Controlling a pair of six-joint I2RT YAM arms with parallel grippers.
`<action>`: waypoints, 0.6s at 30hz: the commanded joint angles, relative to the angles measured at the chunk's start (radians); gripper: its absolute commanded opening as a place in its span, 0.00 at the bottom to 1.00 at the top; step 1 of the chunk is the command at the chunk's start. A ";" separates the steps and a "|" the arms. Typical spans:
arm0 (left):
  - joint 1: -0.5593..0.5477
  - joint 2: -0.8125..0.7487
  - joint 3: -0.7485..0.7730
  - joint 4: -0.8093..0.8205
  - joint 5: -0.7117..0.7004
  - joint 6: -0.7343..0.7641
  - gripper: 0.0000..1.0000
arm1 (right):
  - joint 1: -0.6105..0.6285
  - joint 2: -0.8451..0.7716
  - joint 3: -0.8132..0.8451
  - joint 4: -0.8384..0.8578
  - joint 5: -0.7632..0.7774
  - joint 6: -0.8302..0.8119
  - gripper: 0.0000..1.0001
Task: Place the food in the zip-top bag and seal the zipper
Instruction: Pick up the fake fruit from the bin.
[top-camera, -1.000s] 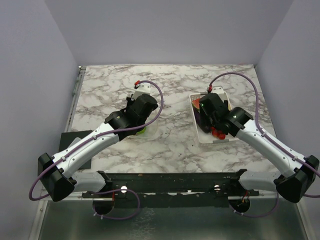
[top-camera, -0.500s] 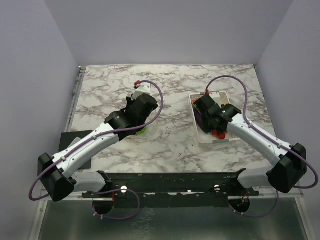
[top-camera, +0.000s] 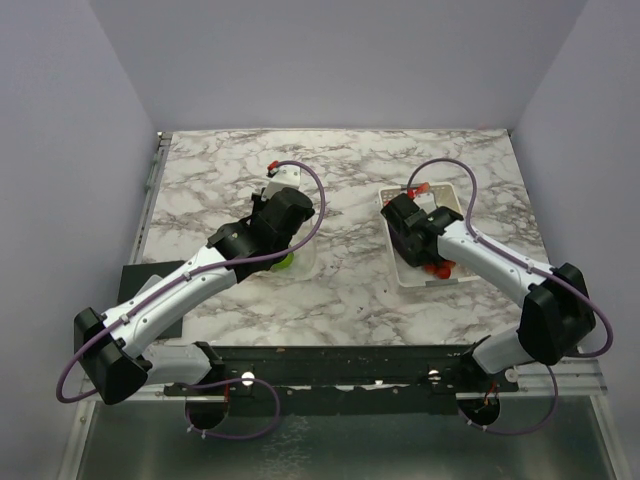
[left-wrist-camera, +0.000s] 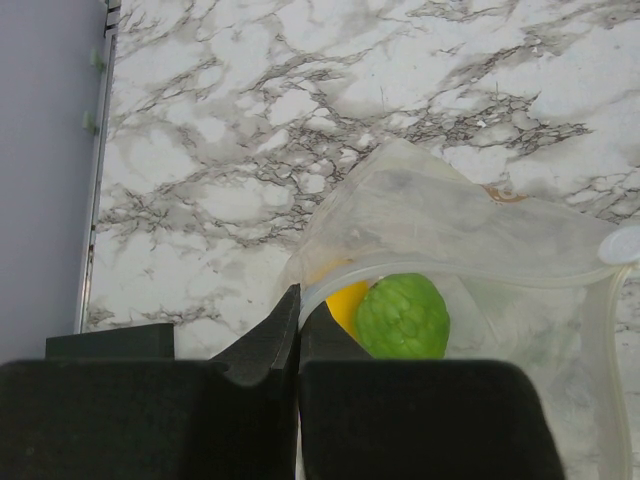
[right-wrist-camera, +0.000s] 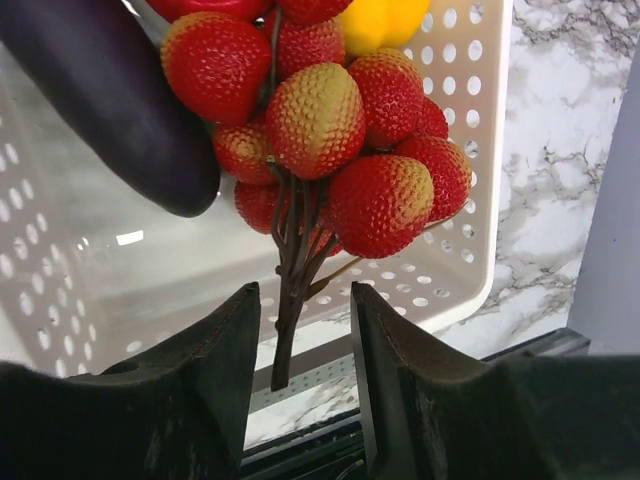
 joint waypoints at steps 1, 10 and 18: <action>0.005 -0.018 -0.009 0.021 0.014 0.001 0.00 | -0.014 0.032 -0.016 0.001 0.055 -0.005 0.44; 0.005 -0.014 -0.010 0.021 0.012 0.001 0.00 | -0.027 0.027 -0.016 0.026 0.058 -0.028 0.14; 0.005 -0.012 -0.010 0.021 0.012 0.003 0.00 | -0.028 -0.011 0.026 -0.004 0.086 -0.043 0.01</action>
